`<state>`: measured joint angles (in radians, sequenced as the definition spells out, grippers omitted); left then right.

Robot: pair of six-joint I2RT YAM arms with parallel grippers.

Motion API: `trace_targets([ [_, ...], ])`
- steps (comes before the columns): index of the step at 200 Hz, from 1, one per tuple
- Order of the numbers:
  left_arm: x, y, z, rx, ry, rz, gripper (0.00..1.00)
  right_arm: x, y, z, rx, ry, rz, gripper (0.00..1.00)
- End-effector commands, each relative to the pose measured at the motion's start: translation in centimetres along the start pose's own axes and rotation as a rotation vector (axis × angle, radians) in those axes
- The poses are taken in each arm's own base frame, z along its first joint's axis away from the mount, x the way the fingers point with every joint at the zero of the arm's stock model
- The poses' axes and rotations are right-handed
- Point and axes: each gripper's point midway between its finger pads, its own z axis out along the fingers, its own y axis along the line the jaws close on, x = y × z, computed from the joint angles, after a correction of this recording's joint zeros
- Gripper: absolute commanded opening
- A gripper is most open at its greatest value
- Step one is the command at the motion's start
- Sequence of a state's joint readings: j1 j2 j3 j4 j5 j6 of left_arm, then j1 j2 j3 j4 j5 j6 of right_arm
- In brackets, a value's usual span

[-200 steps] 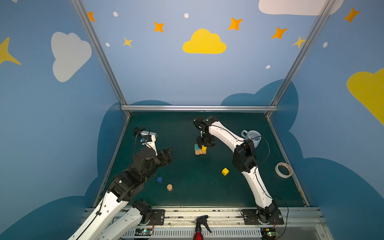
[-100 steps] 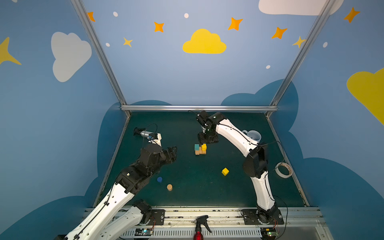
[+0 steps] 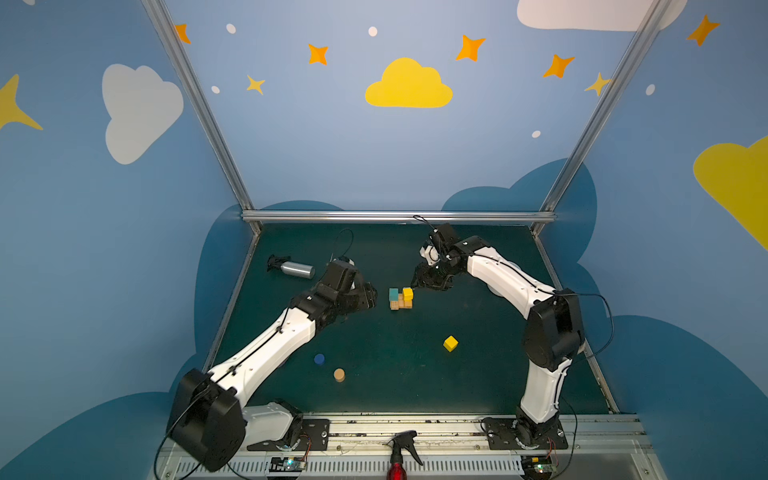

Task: Build the wood block tower
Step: 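Open the right gripper and raise it away from the stack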

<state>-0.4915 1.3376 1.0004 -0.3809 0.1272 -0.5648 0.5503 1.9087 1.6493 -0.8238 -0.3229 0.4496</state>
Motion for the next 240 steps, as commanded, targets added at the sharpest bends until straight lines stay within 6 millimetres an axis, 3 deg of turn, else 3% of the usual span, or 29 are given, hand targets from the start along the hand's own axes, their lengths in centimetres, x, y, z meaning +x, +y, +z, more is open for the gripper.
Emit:
trace_targets([
  [1,-0.3,-2.1,1.8,0.076,0.086,0.0,0.66,-1.2,1.2,0.0,-0.106,-0.039,-0.029,0.51],
  [27,-0.2,-2.1,4.8,0.069,0.148,-0.006,0.58,-1.6,-0.1,0.8,-0.117,-0.034,-0.008,0.49],
  [76,0.7,-0.8,8.6,0.002,0.246,-0.003,0.57,-2.3,-1.2,2.0,-0.142,-0.027,0.021,0.49],
  [92,1.0,-0.6,9.5,-0.002,0.263,-0.012,0.57,-2.5,-1.4,2.5,-0.15,-0.022,0.032,0.54],
  [240,0.7,-1.0,13.7,0.021,0.317,-0.036,0.39,-2.7,-2.2,5.3,-0.184,0.026,0.088,0.47],
])
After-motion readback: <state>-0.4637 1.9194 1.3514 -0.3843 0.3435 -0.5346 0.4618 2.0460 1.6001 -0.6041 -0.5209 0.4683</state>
